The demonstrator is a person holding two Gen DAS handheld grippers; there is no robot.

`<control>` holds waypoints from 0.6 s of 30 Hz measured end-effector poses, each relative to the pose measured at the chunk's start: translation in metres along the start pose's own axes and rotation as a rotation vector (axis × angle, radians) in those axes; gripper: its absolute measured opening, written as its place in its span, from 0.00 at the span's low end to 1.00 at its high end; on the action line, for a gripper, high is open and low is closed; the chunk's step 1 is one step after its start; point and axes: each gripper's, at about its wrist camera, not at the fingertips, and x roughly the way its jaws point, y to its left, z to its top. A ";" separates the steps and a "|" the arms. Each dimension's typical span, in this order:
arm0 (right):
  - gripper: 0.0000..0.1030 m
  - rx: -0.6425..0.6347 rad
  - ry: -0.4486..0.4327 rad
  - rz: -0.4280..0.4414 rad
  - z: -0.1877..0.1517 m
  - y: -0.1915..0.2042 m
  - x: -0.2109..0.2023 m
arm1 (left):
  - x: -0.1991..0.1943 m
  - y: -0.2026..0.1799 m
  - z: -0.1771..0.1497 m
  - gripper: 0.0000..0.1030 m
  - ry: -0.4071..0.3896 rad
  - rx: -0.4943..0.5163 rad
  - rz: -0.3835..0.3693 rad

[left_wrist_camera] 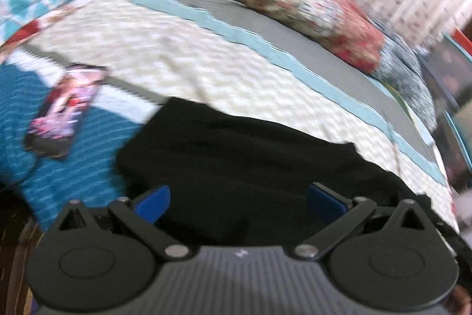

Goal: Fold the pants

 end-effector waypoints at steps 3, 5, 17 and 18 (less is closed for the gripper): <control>0.36 0.044 0.077 0.116 -0.002 0.031 0.016 | 0.008 0.033 -0.001 1.00 0.012 -0.095 0.035; 0.36 0.068 0.172 0.191 -0.011 0.056 0.037 | 0.016 0.051 -0.003 1.00 0.025 -0.167 0.047; 0.34 0.250 0.477 0.412 -0.025 0.158 0.131 | 0.062 0.082 -0.008 0.99 0.027 -0.277 -0.014; 0.34 0.267 0.504 0.420 -0.028 0.161 0.139 | 0.061 0.078 -0.010 0.99 0.009 -0.255 -0.011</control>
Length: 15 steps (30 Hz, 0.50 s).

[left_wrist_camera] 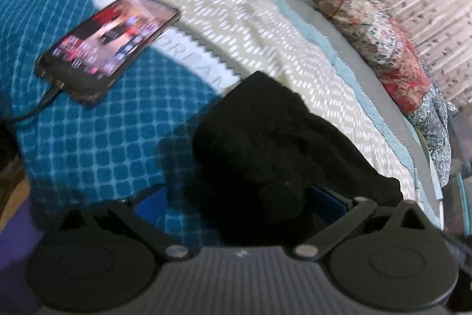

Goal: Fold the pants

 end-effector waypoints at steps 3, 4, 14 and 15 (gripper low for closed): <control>0.16 0.094 0.116 -0.013 -0.006 -0.016 0.033 | -0.003 -0.010 -0.006 0.64 -0.062 0.078 0.043; 0.11 0.116 0.107 -0.018 -0.009 -0.022 0.037 | -0.006 -0.013 -0.007 0.57 -0.072 0.100 0.049; 0.15 0.250 0.075 0.085 -0.004 -0.044 0.009 | -0.032 -0.129 -0.038 0.34 -0.230 0.576 -0.035; 0.16 0.269 0.035 0.098 0.000 -0.052 -0.004 | -0.031 -0.145 -0.048 0.34 -0.241 0.662 -0.041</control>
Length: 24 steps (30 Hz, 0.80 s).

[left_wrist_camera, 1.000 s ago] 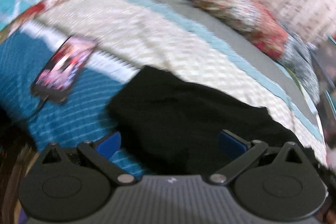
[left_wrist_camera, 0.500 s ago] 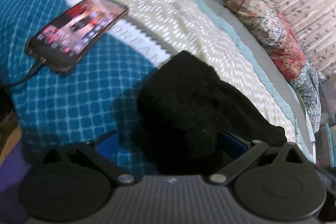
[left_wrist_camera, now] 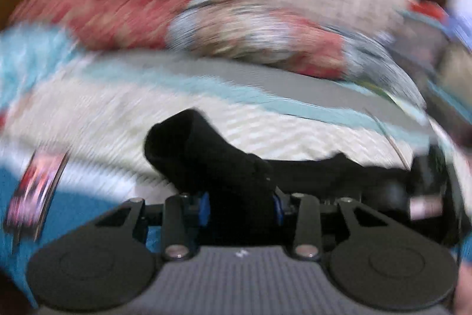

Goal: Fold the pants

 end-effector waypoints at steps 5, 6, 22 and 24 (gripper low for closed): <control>0.20 -0.010 -0.259 -0.022 0.022 -0.028 -0.094 | 0.021 -0.083 -0.018 0.35 0.020 0.350 -0.098; 0.27 -0.018 -0.300 -0.037 0.022 -0.033 -0.110 | 0.029 -0.097 -0.025 0.35 0.046 0.408 -0.121; 0.83 -0.125 -0.185 -0.023 0.021 -0.027 -0.073 | -0.022 -0.044 0.009 0.91 0.013 0.205 -0.197; 0.73 -0.210 -0.137 -0.057 0.016 -0.016 -0.057 | -0.015 -0.019 0.018 0.88 0.045 0.073 -0.166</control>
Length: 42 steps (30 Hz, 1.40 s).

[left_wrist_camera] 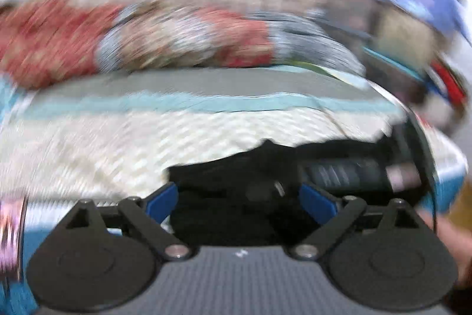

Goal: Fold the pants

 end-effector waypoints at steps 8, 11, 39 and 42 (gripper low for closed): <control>0.22 -0.269 -0.186 -0.166 -0.007 0.027 -0.037 | 0.044 0.029 0.020 0.65 0.140 -0.272 0.022; 0.23 -0.279 -0.243 -0.266 -0.005 0.012 -0.044 | 0.071 0.004 0.021 0.65 0.160 -0.216 0.049; 0.50 -0.075 -0.134 -0.211 -0.024 -0.042 -0.048 | 0.094 -0.021 -0.055 0.81 0.351 -0.148 0.044; 0.50 -0.134 -0.130 -0.252 -0.029 -0.028 -0.049 | 0.097 -0.026 -0.049 0.83 0.371 -0.126 0.073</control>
